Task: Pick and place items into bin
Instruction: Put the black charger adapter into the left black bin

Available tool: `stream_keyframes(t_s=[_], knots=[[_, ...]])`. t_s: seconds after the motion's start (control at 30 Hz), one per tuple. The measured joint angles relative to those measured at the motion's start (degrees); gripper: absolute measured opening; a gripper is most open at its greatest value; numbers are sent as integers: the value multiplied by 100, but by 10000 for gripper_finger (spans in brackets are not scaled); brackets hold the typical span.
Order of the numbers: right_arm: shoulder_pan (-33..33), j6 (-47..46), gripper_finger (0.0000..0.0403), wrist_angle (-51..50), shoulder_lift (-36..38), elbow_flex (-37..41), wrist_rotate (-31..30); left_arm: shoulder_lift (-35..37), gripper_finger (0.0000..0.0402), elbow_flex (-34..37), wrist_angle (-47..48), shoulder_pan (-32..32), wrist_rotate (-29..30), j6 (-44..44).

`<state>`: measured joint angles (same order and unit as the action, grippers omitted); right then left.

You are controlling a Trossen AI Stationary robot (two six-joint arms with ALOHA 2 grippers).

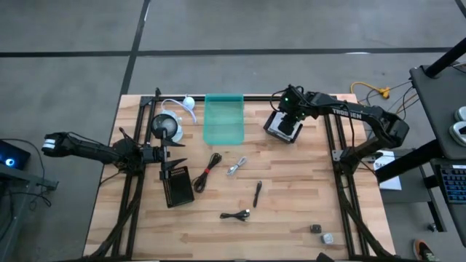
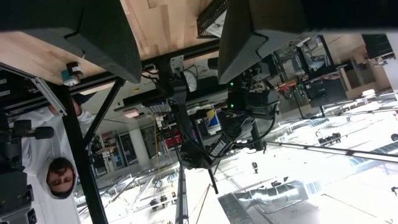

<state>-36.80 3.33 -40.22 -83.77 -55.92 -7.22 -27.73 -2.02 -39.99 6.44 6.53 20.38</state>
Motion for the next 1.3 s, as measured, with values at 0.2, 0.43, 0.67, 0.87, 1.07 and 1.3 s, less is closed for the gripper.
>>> stream_keyframes(t_s=[0.2,0.43,0.67,0.87,1.07,1.3], knots=[[156,-149,110,-312,0,22,26,0,196,2,1,1,2,0],[414,-401,138,-613,0,72,40,0,196,2,-2,2,1,0],[799,-571,182,-631,69,87,42,0,196,2,-2,1,1,0],[1017,-899,205,-790,109,87,39,2,196,2,-4,-1,-1,-7],[1192,-1326,213,-1082,111,87,248,11,196,2,-4,0,1,-9],[1432,-1881,211,-1134,118,87,830,11,196,2,-4,-1,2,-7]])
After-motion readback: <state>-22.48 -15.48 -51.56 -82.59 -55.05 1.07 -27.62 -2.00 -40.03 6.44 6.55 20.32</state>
